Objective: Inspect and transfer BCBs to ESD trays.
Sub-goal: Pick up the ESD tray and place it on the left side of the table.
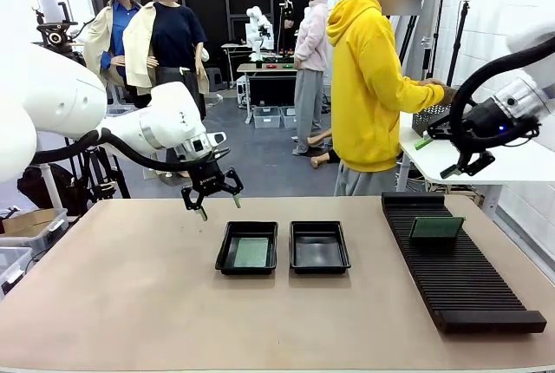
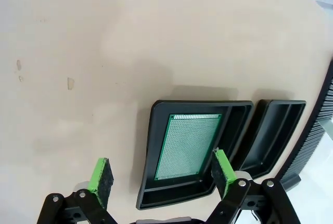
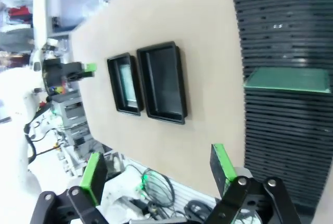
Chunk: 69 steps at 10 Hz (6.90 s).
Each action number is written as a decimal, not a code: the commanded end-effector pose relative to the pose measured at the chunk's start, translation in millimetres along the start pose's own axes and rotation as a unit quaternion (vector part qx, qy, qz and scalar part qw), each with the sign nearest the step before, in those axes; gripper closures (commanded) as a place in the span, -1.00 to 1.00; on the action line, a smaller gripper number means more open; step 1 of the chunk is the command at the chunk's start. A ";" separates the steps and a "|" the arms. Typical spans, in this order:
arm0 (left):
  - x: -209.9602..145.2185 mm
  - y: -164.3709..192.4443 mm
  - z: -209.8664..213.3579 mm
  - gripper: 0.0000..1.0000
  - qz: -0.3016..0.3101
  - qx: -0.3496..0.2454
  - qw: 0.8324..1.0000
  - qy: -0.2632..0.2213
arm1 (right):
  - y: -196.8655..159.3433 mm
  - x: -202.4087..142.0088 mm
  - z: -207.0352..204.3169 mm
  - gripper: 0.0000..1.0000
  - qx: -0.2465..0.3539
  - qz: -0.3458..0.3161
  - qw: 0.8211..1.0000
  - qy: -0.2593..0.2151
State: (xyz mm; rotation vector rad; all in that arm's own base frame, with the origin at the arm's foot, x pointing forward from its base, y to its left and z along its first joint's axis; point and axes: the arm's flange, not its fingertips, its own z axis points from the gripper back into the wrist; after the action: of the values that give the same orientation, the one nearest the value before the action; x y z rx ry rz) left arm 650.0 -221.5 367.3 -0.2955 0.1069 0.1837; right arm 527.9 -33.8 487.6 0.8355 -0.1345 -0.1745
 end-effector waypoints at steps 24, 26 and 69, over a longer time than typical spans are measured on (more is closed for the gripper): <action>-60.1 18.5 -52.2 0.39 -0.172 0.053 0.983 -0.034 | -39.9 9.0 0.5 -1.00 0.162 -0.049 0.986 -0.003; -59.4 18.9 -53.0 1.00 -0.175 0.049 0.983 -0.032 | -39.9 9.0 0.5 -1.00 0.162 -0.049 0.986 -0.003; -65.6 333.5 111.7 1.00 -0.104 0.001 0.994 -0.038 | -83.7 18.2 6.5 -1.00 0.216 -0.093 0.971 0.036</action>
State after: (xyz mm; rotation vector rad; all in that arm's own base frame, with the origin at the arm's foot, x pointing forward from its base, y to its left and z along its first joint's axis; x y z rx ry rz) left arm 531.6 113.9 387.1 -0.3010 0.0030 -0.0096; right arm 538.2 -99.1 431.1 1.3041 -0.0195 -0.2976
